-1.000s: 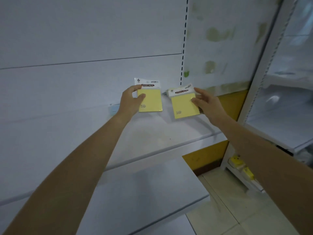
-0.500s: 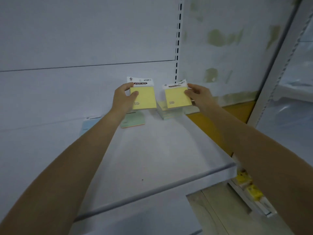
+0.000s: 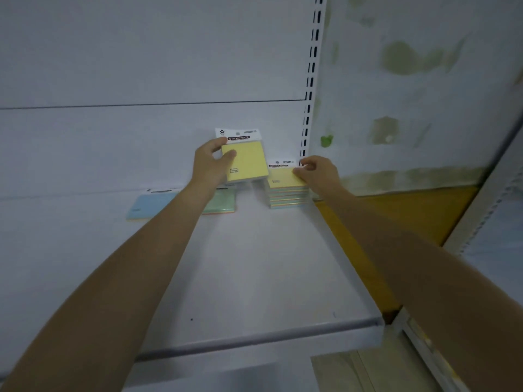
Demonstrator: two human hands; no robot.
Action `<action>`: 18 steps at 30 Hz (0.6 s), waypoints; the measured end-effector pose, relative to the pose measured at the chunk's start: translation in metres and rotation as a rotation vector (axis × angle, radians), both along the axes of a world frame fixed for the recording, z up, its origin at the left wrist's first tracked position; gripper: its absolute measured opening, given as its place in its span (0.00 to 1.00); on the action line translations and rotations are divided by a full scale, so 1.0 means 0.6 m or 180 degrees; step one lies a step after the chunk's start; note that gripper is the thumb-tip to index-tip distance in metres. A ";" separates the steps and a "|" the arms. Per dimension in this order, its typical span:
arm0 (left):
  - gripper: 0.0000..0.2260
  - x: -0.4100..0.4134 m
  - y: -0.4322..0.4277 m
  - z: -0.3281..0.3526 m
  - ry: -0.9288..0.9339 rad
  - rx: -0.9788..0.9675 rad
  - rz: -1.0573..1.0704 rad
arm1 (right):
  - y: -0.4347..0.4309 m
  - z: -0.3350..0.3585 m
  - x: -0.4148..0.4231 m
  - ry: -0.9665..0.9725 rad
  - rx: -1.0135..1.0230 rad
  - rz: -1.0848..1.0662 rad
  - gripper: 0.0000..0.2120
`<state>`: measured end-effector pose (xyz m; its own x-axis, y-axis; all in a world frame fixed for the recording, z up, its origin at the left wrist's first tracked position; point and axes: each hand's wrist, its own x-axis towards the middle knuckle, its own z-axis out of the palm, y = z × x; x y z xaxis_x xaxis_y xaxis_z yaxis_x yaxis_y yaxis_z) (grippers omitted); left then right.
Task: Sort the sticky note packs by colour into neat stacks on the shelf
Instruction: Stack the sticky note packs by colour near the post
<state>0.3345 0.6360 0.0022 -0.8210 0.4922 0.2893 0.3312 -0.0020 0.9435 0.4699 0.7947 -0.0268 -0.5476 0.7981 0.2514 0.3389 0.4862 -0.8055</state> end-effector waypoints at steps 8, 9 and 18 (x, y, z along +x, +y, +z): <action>0.18 0.028 0.059 -0.009 -0.0109 -0.0270 -0.0328 | 0.001 0.001 0.043 0.0315 0.0271 0.0238 0.23; 0.18 0.031 0.066 -0.010 -0.0087 -0.0328 -0.0333 | 0.000 -0.003 0.048 0.0264 0.0293 0.0346 0.25; 0.18 0.047 0.089 -0.023 0.0250 -0.1017 -0.0339 | -0.027 -0.056 0.082 -0.0489 -0.0389 0.1131 0.44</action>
